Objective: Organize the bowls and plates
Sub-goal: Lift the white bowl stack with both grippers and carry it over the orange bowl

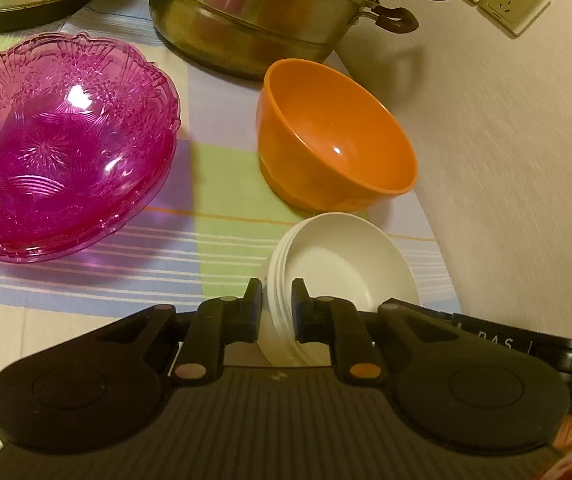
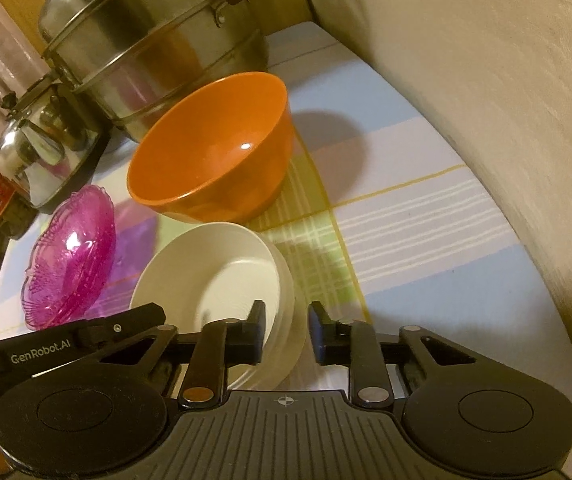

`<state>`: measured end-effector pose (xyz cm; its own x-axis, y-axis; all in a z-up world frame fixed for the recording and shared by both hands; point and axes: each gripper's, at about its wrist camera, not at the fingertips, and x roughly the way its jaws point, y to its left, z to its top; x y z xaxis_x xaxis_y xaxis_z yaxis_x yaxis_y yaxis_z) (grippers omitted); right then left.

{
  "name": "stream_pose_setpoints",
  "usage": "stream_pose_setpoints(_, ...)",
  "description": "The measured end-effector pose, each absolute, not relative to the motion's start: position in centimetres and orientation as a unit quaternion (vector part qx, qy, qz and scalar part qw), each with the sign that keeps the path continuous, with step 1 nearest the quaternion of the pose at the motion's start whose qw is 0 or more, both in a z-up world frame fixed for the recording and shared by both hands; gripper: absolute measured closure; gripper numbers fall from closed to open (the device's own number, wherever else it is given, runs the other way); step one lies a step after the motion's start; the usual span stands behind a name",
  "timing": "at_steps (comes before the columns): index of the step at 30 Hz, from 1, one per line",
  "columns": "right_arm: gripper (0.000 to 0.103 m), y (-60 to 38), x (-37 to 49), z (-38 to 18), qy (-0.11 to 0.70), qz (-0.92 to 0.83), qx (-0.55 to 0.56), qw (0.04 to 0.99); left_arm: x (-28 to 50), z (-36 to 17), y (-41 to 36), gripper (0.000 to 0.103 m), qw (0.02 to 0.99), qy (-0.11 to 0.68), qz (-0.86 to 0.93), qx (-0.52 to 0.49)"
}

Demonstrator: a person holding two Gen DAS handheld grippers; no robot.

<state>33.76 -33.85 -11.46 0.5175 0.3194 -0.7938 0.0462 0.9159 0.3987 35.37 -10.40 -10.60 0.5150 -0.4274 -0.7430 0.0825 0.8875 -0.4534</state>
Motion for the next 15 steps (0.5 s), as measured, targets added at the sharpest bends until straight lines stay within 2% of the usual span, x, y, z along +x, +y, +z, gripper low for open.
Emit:
stream_pose_setpoints(3,0.086,-33.6,33.7,-11.2,0.485,0.077,0.185,0.851,35.3,-10.5,-10.4,0.09,0.848,0.473,-0.15,-0.184)
stream_pose_setpoints(15,0.087,-32.2,32.6,-9.3,0.466,0.084,0.171,0.864,34.2,-9.0,-9.6,0.091,0.849,0.476,-0.14,-0.182)
